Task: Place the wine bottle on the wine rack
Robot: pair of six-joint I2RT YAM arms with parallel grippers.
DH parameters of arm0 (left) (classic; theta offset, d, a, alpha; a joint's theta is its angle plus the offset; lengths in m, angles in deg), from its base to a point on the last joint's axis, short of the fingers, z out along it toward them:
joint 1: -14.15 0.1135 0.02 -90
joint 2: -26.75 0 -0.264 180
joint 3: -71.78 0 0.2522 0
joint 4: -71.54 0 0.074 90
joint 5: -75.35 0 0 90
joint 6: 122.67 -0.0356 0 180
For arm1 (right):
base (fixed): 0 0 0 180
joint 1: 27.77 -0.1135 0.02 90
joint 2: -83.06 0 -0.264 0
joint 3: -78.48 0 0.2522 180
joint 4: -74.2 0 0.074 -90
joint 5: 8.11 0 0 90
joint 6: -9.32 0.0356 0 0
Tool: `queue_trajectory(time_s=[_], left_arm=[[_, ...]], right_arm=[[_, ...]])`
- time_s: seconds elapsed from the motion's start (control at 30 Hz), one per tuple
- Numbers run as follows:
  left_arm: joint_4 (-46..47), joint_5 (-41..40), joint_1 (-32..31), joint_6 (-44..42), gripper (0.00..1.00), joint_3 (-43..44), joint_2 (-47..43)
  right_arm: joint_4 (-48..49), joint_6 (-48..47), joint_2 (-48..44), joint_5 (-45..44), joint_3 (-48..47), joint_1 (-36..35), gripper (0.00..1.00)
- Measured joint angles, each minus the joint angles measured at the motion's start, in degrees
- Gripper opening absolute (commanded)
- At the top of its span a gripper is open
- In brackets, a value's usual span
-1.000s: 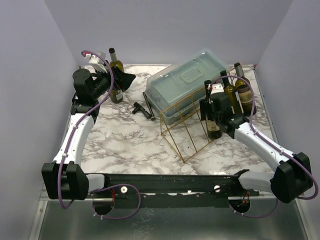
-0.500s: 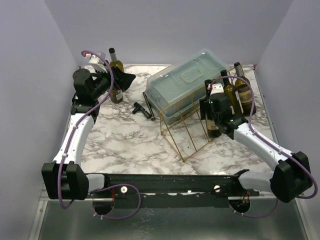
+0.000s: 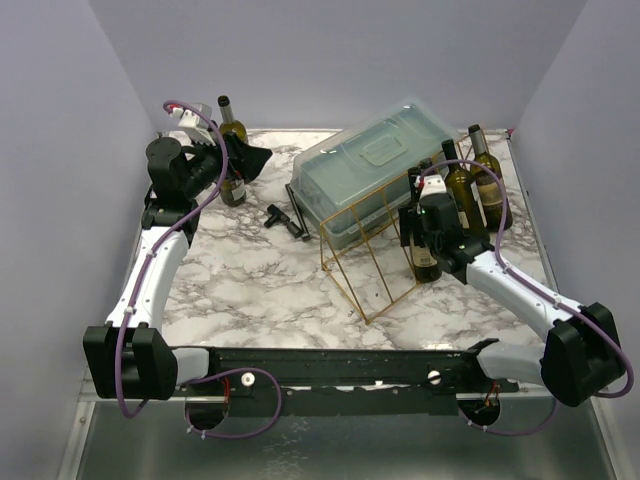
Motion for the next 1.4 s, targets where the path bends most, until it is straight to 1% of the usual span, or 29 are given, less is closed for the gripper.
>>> queue_trajectory(time_s=[0.3, 0.53, 0.7, 0.9, 1.03, 1.1, 1.4], left_arm=[[0.00, 0.00, -0.37, 0.00, 0.96, 0.00, 0.00], [0.00, -0.09, -0.59, 0.00, 0.96, 0.00, 0.00], [0.00, -0.17, -1.11, -0.04, 0.96, 0.00, 0.02], [-0.09, -0.83, -1.97, -0.66, 0.96, 0.00, 0.13], [-0.81, -1.46, -2.49, -1.22, 0.96, 0.00, 0.26], [-0.96, -1.66, -2.56, -1.42, 0.96, 0.00, 0.42], [-1.46, -2.78, -3.06, -2.40, 0.96, 0.04, 1.18]], right_arm=[[-1.53, 0.04, -1.62, 1.46, 0.02, 0.11, 0.74], [-2.80, 0.02, -3.41, 3.13, 0.26, 0.28, 0.83], [-2.69, 0.17, -3.43, 5.35, 0.33, 0.28, 0.84], [-2.47, 0.24, -2.95, 6.36, -0.02, 0.28, 0.90], [-2.25, 0.39, -2.93, 6.49, -0.24, 0.42, 0.91], [-2.27, 0.46, -2.73, 6.60, -0.55, 0.50, 0.94], [-3.54, 0.70, -2.40, 7.28, -1.29, 0.57, 0.94]])
